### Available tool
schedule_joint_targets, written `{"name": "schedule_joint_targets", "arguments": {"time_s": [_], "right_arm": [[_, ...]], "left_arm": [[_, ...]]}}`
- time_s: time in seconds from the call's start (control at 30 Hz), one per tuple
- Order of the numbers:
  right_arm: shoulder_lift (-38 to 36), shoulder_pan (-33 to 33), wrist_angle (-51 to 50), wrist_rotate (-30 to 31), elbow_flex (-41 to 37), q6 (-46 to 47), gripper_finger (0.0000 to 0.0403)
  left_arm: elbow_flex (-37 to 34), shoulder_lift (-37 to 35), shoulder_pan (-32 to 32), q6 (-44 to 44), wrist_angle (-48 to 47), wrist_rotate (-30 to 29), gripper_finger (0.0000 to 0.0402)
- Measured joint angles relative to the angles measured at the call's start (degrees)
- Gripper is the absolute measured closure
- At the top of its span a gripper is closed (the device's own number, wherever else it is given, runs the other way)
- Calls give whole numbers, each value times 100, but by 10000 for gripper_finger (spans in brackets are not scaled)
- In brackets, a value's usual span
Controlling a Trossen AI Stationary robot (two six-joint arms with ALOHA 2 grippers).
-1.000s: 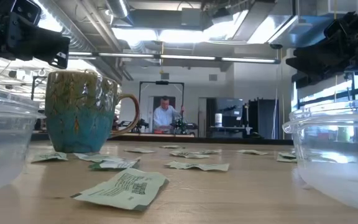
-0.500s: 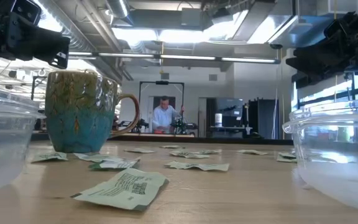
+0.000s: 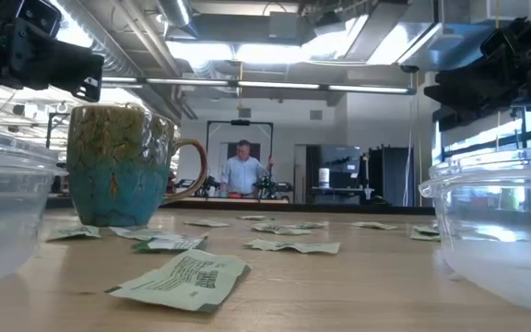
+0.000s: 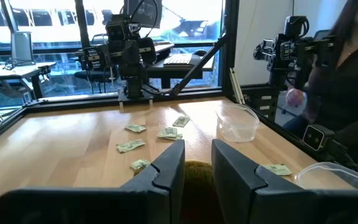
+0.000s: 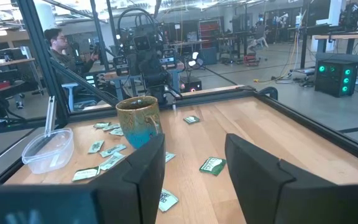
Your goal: Pick and place items into bin
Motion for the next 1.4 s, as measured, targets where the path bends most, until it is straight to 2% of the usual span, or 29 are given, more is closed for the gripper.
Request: {"name": "schedule_joint_targets", "arguments": {"time_s": [0.57, 0.87, 1.4], "right_arm": [[0, -2, -2, 0, -1, -19, 232], [1, -2, -1, -1, 0, -629, 232], [1, 0, 0, 0, 0, -454, 232]], "left_arm": [[0, -2, -2, 0, 1, 0, 327], [1, -2, -2, 0, 2, 0, 327], [0, -2, -2, 0, 2, 2, 327]]}}
